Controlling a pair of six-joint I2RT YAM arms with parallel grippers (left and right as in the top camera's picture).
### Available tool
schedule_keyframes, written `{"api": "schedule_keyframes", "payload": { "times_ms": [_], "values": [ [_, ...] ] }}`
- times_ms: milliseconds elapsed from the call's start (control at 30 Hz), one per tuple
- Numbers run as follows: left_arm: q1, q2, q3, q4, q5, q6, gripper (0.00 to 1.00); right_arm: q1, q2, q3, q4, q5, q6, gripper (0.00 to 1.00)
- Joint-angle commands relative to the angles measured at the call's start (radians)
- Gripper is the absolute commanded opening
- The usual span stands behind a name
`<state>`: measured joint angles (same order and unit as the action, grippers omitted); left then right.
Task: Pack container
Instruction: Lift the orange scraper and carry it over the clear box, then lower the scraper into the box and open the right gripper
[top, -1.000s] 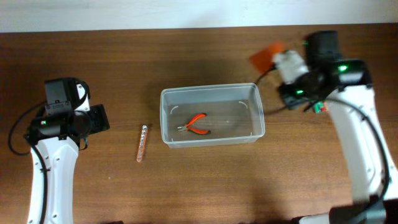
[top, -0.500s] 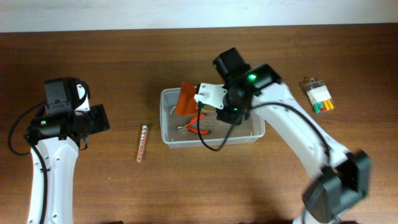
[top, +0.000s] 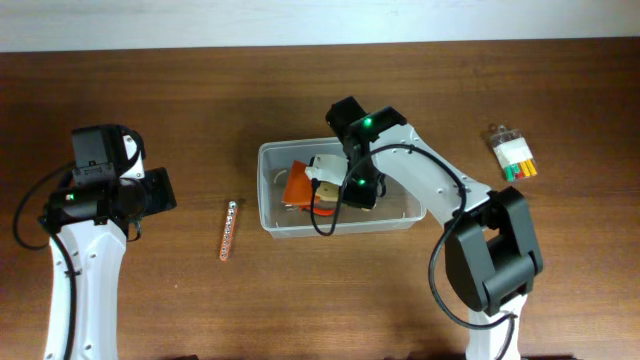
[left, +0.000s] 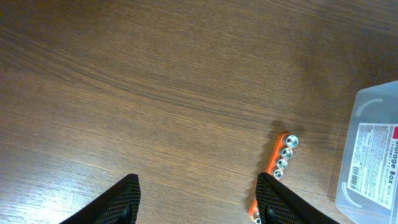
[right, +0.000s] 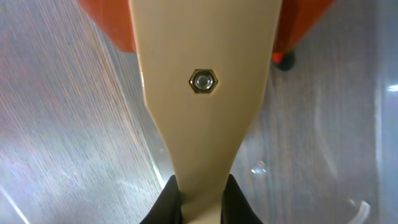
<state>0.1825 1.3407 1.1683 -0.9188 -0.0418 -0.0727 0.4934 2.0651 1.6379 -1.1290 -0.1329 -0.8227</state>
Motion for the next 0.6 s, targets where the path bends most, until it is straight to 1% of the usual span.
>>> {"api": "schedule_keyframes", "payload": {
  "times_ms": [0,33,67,100,300,433,467,500,533,567],
  "values": [
    [-0.002,-0.018,-0.006,0.001,-0.008,-0.002,0.62,-0.003,0.000,0.004,-0.001,-0.040,-0.007,0.20],
    [-0.002,-0.018,-0.006,0.002,-0.008,-0.002,0.62,-0.003,0.000,0.004,-0.005,-0.040,-0.007,0.32],
    [-0.002,-0.018,-0.006,0.002,-0.008,-0.002,0.62,-0.003,0.000,0.004,-0.011,-0.040,-0.007,0.37],
    [-0.002,-0.018,-0.006,0.002,-0.008,-0.002,0.62,-0.003,0.000,0.004,-0.020,-0.040,-0.007,0.40],
    [-0.002,-0.018,-0.006,0.002,-0.008,-0.001,0.62,-0.003,-0.023,0.052,-0.063,-0.040,-0.002,0.41],
    [-0.002,-0.018,-0.006,0.002,-0.008,-0.001,0.62,-0.011,-0.078,0.161,-0.083,0.018,0.116,0.44],
    [-0.002,-0.018,-0.006,0.002,-0.008,-0.001,0.62,-0.016,-0.090,0.196,-0.092,0.047,0.156,0.43],
    [-0.002,-0.018,-0.006,0.002,-0.008,-0.001,0.62,-0.025,-0.103,0.238,-0.101,0.089,0.212,0.37],
    [-0.002,-0.018,-0.006,0.002,-0.008,-0.001,0.62,-0.034,-0.114,0.275,-0.111,0.126,0.269,0.24],
    [-0.002,-0.018,-0.006,0.002,-0.008,-0.001,0.62,-0.055,-0.130,0.331,-0.123,0.184,0.380,0.11]
  ]
}}
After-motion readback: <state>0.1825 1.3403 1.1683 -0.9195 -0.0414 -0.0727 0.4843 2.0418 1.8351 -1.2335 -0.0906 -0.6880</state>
